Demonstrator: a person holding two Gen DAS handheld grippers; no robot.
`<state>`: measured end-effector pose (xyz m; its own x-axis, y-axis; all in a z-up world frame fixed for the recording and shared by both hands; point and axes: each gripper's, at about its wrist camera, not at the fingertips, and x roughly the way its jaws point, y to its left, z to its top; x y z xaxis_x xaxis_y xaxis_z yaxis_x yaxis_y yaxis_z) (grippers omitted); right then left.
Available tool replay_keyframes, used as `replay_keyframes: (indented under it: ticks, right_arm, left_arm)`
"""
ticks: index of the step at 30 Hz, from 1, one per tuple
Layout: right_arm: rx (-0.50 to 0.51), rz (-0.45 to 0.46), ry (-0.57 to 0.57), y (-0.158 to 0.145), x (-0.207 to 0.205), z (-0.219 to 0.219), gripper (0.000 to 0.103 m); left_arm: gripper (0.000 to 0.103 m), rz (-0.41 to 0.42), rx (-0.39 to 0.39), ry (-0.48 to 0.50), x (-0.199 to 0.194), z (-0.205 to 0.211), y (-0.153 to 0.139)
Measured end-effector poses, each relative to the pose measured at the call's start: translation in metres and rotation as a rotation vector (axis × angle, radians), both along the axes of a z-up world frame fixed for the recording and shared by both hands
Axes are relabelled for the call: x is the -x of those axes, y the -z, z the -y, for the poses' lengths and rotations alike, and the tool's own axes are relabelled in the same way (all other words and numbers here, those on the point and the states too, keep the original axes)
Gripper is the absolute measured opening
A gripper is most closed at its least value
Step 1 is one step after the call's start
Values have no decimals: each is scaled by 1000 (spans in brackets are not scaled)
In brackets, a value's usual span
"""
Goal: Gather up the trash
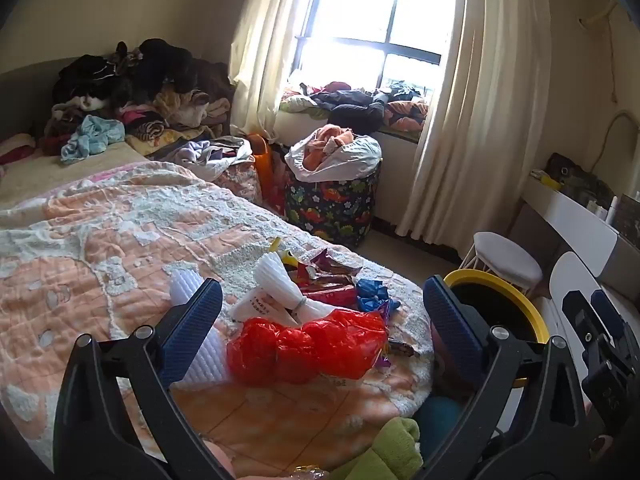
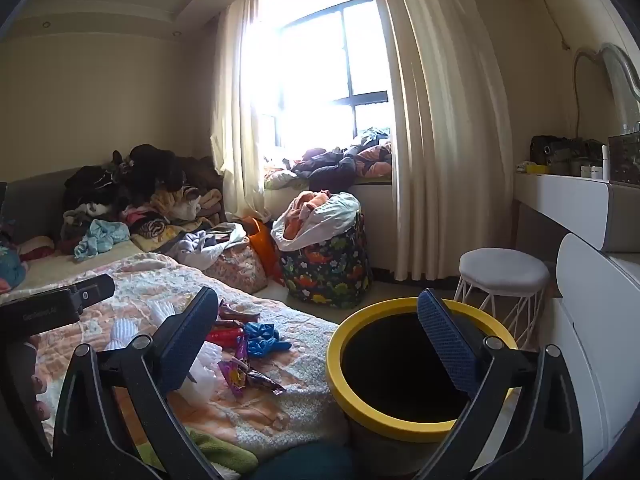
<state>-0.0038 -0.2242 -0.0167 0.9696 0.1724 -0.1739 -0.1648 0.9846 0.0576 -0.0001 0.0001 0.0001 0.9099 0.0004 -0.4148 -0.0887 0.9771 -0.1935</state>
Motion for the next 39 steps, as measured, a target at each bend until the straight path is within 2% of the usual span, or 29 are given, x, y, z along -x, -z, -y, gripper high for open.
replay_keyframes:
  ticks: [39]
  right_arm:
    - [8,16,1,2,2,-3,97]
  left_arm:
    - [92,4,-23,4,-1,1,-5]
